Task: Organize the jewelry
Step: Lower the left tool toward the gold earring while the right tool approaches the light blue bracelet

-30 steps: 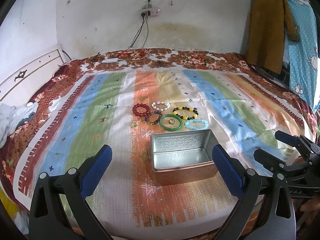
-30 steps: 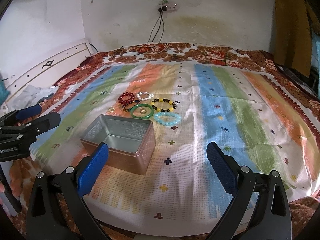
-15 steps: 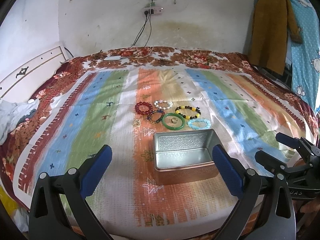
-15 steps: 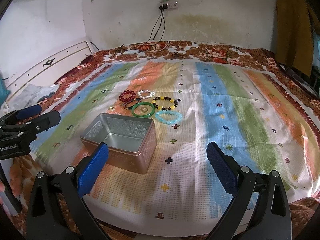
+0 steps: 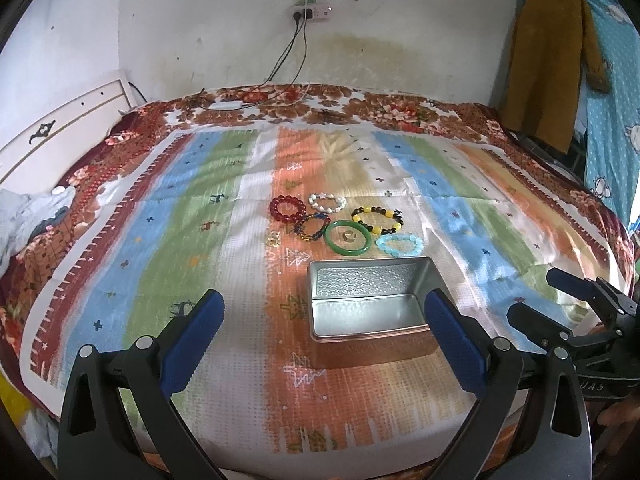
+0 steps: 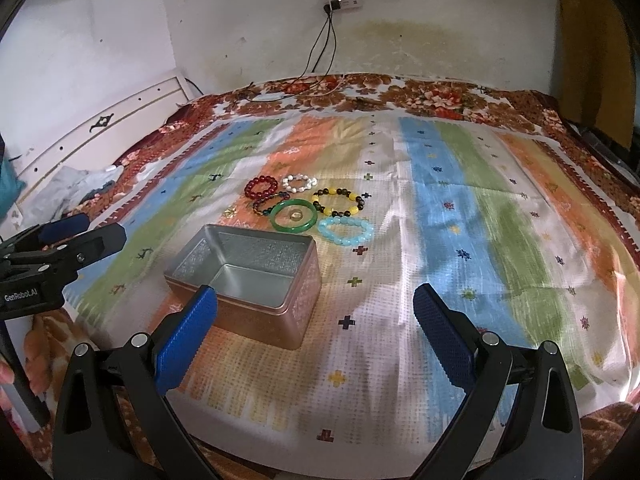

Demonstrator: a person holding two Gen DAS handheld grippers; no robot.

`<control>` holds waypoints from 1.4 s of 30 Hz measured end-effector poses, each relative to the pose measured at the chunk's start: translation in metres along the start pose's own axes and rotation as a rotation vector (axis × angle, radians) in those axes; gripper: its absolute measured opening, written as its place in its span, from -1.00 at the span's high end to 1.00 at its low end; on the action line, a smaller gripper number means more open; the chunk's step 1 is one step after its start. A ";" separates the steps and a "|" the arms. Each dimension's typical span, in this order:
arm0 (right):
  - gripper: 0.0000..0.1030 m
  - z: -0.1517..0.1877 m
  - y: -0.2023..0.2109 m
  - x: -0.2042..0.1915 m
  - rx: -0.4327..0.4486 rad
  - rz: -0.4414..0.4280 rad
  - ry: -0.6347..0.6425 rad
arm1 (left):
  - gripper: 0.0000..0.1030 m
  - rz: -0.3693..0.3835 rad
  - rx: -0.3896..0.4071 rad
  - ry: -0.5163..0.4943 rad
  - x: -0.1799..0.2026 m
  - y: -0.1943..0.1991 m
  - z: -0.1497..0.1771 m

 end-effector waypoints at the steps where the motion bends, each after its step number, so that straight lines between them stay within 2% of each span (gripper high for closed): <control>1: -0.93 -0.001 0.000 0.000 0.000 0.000 -0.001 | -0.90 -0.001 -0.004 -0.002 0.001 -0.001 0.000; 28: -0.93 -0.017 -0.019 0.007 -0.001 0.019 -0.021 | -0.90 0.005 -0.038 0.005 -0.001 -0.030 -0.013; 35: -0.93 -0.023 -0.029 0.012 -0.021 0.015 -0.022 | -0.90 -0.026 -0.043 -0.027 -0.003 -0.043 -0.025; 42: -0.93 -0.036 -0.051 0.022 -0.057 0.024 -0.022 | -0.90 -0.063 -0.104 -0.023 -0.021 -0.075 -0.035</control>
Point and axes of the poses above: each gripper's, at about its wrist camera, not at the fingertips, and y roughly against the way its jaws point, x to its right, z to its underside, the point moved 3 cm from there along -y, roughly the way its jaws point, and after that the axes turned 12 degrees about x, right-handed, at the moved point
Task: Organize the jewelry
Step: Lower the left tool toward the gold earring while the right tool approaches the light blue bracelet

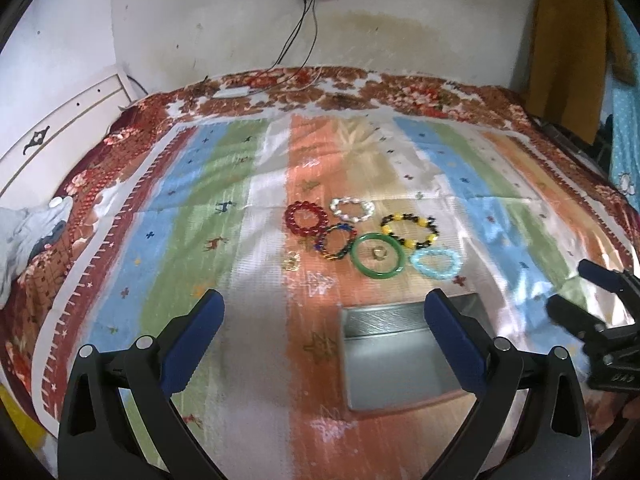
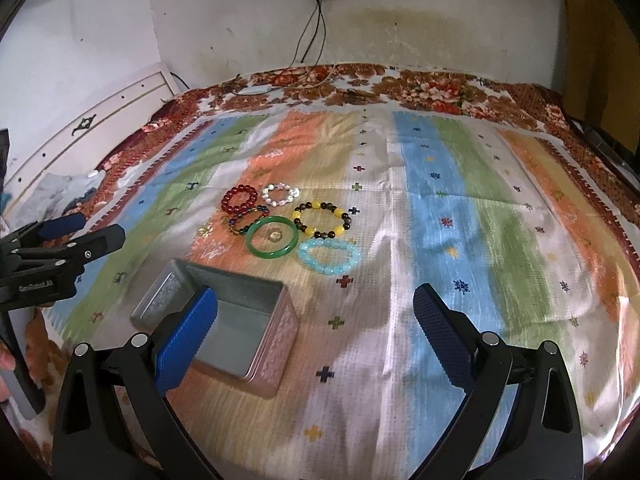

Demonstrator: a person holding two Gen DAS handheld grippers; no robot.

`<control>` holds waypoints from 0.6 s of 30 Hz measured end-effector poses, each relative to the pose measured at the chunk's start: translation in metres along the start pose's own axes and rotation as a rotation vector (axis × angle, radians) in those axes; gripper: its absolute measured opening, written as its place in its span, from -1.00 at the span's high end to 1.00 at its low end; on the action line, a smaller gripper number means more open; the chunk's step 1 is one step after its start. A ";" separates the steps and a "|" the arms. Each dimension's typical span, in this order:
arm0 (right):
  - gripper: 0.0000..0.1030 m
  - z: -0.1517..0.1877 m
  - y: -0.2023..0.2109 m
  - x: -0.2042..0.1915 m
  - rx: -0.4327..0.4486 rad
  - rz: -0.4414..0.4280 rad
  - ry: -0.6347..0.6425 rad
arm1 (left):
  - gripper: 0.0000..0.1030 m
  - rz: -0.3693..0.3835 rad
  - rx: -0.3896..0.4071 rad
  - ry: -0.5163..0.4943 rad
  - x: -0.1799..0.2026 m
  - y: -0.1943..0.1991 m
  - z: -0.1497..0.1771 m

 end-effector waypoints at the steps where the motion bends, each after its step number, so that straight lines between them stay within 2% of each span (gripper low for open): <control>1: -0.93 -0.001 -0.002 0.002 -0.004 -0.001 -0.006 | -0.90 -0.003 -0.015 0.006 -0.003 -0.006 -0.001; 7: -0.93 -0.010 -0.021 0.009 -0.050 0.013 -0.024 | -0.89 0.000 -0.107 0.070 -0.018 -0.036 -0.003; 14: -0.93 -0.015 -0.045 0.019 -0.127 0.017 -0.039 | -0.89 -0.045 -0.131 0.059 -0.028 -0.063 -0.012; 18: -0.93 -0.017 -0.055 0.026 -0.153 0.032 -0.051 | -0.89 -0.042 -0.207 0.112 -0.037 -0.083 -0.011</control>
Point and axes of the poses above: each gripper's, at about its wrist camera, not at the fingertips, and y roughly against the way its jaws point, x to its right, z to its underside, the point moved 3 cm from there along -y, roughly the way its jaws point, and after that the axes turned 12 degrees about x, right-handed, at the moved point
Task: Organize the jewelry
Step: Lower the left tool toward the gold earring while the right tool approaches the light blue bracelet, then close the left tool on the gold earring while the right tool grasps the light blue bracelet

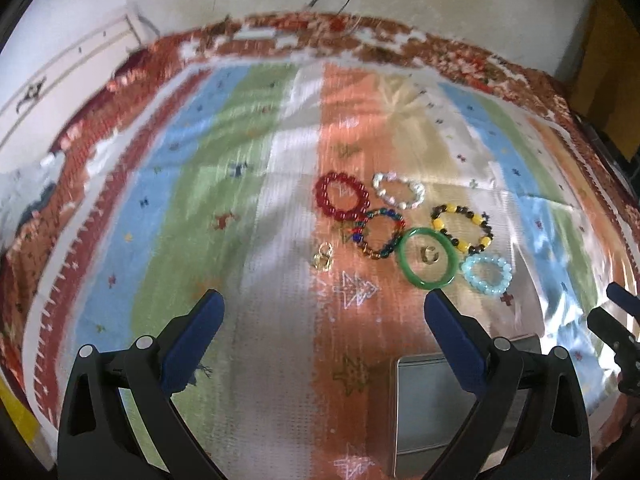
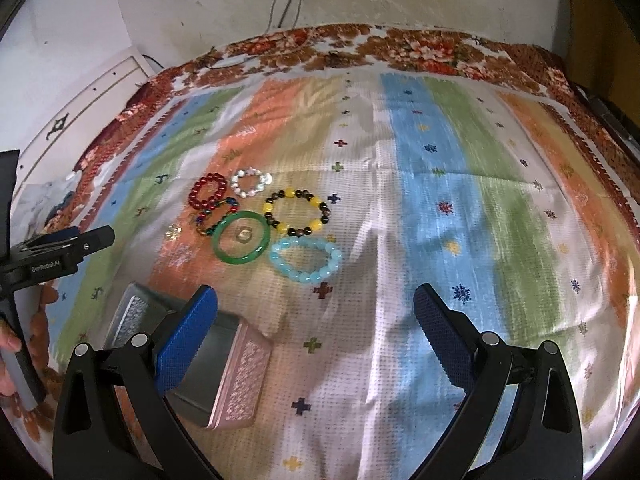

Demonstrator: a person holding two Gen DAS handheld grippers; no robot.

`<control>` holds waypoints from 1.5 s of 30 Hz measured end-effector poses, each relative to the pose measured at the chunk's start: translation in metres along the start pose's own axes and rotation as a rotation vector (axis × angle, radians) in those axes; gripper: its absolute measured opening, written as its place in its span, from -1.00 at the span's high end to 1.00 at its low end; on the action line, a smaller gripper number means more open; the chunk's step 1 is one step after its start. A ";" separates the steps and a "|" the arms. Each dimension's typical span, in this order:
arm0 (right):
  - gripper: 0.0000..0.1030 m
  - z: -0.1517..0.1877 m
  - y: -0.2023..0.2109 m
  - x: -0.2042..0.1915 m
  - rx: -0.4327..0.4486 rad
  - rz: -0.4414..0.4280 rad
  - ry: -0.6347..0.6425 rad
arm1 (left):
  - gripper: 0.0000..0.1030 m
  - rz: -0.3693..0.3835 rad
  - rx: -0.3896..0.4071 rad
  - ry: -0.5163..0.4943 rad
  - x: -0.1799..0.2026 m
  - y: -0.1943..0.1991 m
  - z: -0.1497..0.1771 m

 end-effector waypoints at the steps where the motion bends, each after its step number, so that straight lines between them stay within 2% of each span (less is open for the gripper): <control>1: -0.93 -0.001 -0.003 0.002 -0.009 0.003 0.000 | -0.89 0.007 -0.012 0.010 -0.001 -0.005 -0.002; 9: -0.93 -0.010 -0.040 0.011 -0.104 0.007 -0.015 | -0.89 -0.005 -0.056 0.009 -0.007 -0.034 -0.008; 14: -0.93 -0.009 -0.059 0.020 -0.152 0.003 -0.070 | -0.89 -0.005 -0.085 0.002 -0.007 -0.049 -0.009; 22: -0.92 -0.011 -0.082 0.016 -0.199 0.022 -0.023 | -0.89 0.006 -0.131 0.010 -0.011 -0.074 -0.011; 28: -0.92 -0.010 -0.099 0.014 -0.228 0.029 0.004 | -0.58 -0.006 -0.185 0.015 -0.014 -0.091 -0.007; 32: -0.92 -0.008 -0.112 0.015 -0.258 0.034 0.004 | -0.50 -0.011 -0.201 0.008 -0.014 -0.098 -0.007; 38: -0.73 -0.003 -0.126 0.014 -0.293 0.036 0.001 | -0.28 -0.003 -0.228 0.017 -0.016 -0.113 -0.007; 41: -0.65 0.000 -0.131 0.013 -0.308 0.033 0.001 | -0.09 0.012 -0.246 0.015 -0.016 -0.120 -0.006; 45: -0.47 0.004 -0.138 0.012 -0.333 0.036 0.009 | -0.07 0.018 -0.255 -0.031 -0.009 -0.127 -0.003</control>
Point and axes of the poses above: each gripper's, at about its wrist camera, not at the fingertips, and y roughly against the way its jaws point, x to its right, z to its underside, the point moved 3 cm from there along -y, roughly the way its jaws point, and after that the axes turned 12 degrees about x, right-handed, at the moved point
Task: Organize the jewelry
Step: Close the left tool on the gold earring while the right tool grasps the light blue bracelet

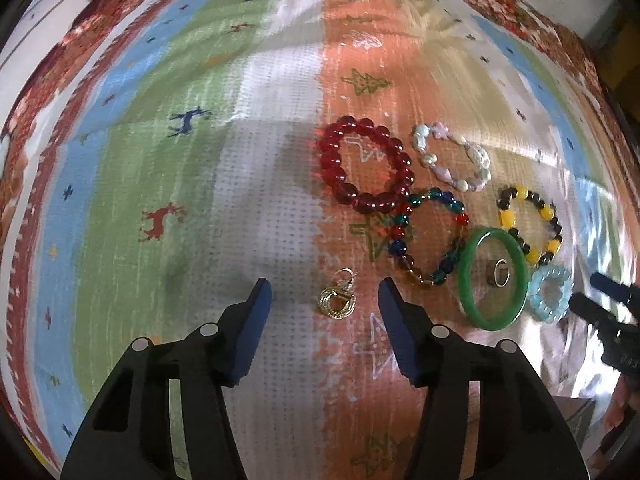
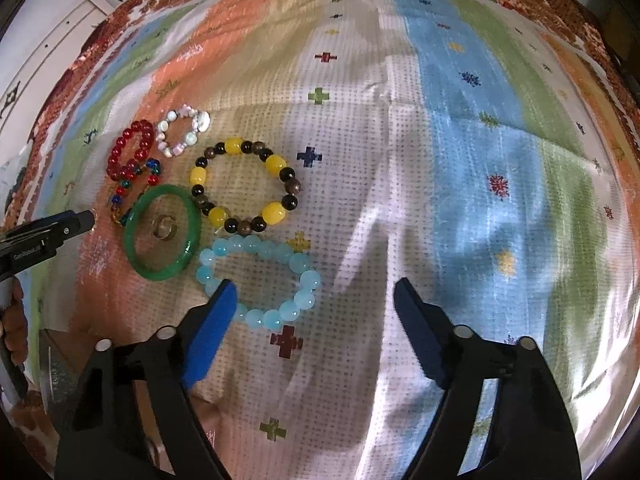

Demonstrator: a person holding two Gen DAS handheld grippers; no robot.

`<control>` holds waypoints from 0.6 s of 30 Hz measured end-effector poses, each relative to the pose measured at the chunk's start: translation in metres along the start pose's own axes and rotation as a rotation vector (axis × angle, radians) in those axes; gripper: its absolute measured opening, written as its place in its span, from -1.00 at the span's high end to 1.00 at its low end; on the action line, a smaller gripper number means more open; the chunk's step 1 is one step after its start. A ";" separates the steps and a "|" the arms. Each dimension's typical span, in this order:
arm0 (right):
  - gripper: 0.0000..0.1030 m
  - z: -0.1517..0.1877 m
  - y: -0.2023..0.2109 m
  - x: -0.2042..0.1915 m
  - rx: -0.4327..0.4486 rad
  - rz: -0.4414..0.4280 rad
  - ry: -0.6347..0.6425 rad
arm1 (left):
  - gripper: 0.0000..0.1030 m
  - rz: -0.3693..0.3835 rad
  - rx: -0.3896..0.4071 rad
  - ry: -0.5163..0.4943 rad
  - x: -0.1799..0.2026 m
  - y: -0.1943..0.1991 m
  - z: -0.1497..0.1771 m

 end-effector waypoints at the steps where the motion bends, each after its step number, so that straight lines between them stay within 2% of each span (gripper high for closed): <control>1: -0.45 0.000 -0.003 0.000 -0.006 -0.002 0.001 | -0.04 -0.007 -0.002 -0.012 0.001 -0.002 0.000; 7: -0.32 -0.003 -0.012 0.001 -0.020 0.013 -0.010 | 0.21 -0.038 -0.010 -0.094 0.008 -0.007 0.000; 12: -0.04 -0.003 -0.018 0.003 -0.035 0.034 -0.013 | 0.30 -0.049 -0.004 -0.144 0.012 -0.007 0.003; 16: 0.13 -0.004 -0.020 0.005 -0.039 0.047 -0.006 | 0.68 -0.049 -0.002 -0.141 0.011 -0.006 0.003; 18: 0.23 -0.003 -0.019 0.007 -0.040 0.052 -0.010 | 0.68 -0.041 -0.001 -0.130 0.010 -0.007 0.004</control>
Point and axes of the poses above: each gripper's, at about its wrist camera, not at the fingertips, and y roughly against the way its jaws point, x to its right, z to its underside, the point moved 3 cm from there along -y, roughly the way its jaws point, and after that the axes turned 12 degrees about x, right-handed, at the moved point
